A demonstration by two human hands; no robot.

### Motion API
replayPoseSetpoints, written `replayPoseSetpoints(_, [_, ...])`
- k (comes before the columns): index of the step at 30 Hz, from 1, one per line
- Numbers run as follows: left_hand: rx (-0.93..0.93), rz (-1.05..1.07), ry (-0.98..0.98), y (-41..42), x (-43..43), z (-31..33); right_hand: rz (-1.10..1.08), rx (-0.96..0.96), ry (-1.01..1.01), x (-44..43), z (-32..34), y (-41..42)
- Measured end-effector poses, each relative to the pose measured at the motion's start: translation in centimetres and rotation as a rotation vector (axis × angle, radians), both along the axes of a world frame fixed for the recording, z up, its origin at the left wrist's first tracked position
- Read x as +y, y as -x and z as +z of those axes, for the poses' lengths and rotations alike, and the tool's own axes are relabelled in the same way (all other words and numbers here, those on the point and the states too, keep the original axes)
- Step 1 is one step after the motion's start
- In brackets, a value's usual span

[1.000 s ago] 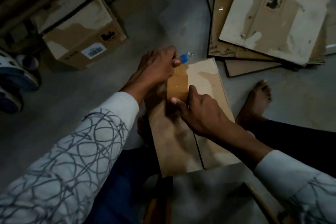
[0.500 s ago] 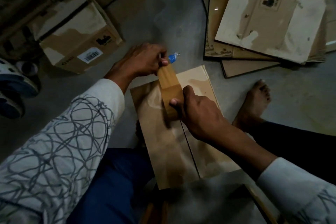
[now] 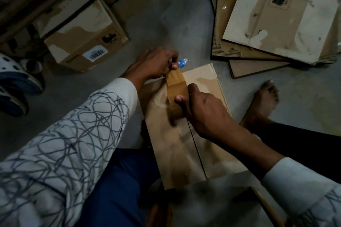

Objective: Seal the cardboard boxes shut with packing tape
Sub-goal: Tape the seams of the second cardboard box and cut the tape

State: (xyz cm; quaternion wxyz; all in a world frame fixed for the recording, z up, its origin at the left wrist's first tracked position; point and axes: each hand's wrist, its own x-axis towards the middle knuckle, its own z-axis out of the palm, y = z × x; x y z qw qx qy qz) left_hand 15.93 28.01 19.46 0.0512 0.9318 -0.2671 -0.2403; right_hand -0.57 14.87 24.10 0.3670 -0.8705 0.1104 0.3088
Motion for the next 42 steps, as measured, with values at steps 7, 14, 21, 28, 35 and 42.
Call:
replayPoseSetpoints(7, [0.102, 0.102, 0.012, 0.5, 0.1, -0.5, 0.022, 0.033, 0.020, 0.1, 0.2, 0.0])
replayPoseSetpoints(14, [0.121, 0.264, 0.009, 0.1, 0.5, 1.3, 0.057, -0.045, 0.036, -0.1, 0.0, 0.1])
replayPoseSetpoints(21, [0.442, 0.226, 0.108, 1.7, 1.4, 3.2, -0.045, -0.050, -0.067, 0.5, 1.4, 0.1])
replayPoseSetpoints(28, [0.295, 0.088, 0.034, 6.1, 4.1, 1.8, -0.286, 0.031, -0.317, 1.4, 0.8, -0.7])
replayPoseSetpoints(35, [0.179, 0.071, -0.044, 7.4, 4.2, 0.8, -0.385, -0.078, -0.452, 1.8, 1.1, 1.3])
replayPoseSetpoints(42, [0.110, -0.007, -0.157, 8.0, 4.2, 1.1, -0.519, -0.153, -0.366, 3.1, 1.3, 4.8])
